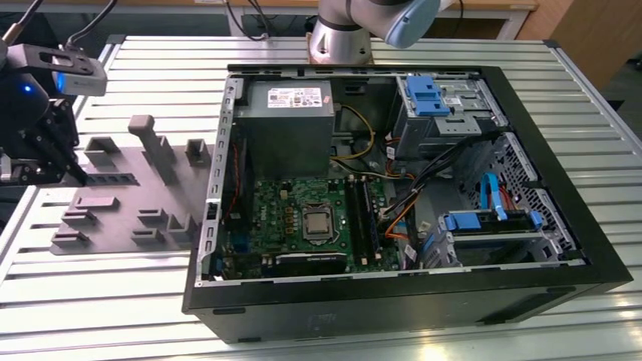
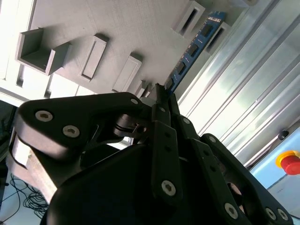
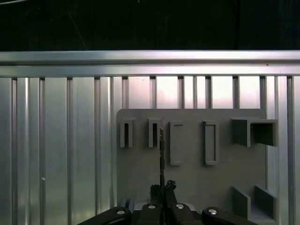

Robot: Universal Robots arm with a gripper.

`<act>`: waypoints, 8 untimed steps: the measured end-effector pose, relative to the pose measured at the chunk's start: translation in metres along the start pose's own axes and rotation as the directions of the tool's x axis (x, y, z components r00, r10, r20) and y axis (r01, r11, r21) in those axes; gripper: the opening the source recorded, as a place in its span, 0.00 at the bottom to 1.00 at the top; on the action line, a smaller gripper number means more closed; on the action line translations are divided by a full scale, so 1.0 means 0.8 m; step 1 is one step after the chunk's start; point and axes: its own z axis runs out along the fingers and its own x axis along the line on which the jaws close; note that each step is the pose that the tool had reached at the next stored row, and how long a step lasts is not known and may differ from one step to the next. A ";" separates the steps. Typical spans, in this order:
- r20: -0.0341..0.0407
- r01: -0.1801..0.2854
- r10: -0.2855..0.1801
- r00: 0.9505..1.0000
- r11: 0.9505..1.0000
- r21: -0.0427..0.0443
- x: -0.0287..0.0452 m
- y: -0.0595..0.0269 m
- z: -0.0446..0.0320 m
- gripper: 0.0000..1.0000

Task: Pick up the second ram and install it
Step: 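Pick up the second ram and move it above second insertion slot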

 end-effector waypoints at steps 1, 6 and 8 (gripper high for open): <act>0.000 0.000 0.000 1.000 1.000 0.000 0.0000 0.000 -0.0018 0.14; 0.000 0.000 0.000 1.000 1.000 0.000 -0.0001 0.000 -0.0090 0.14; 0.000 0.000 0.000 1.000 1.000 0.000 -0.0002 0.000 -0.0118 0.14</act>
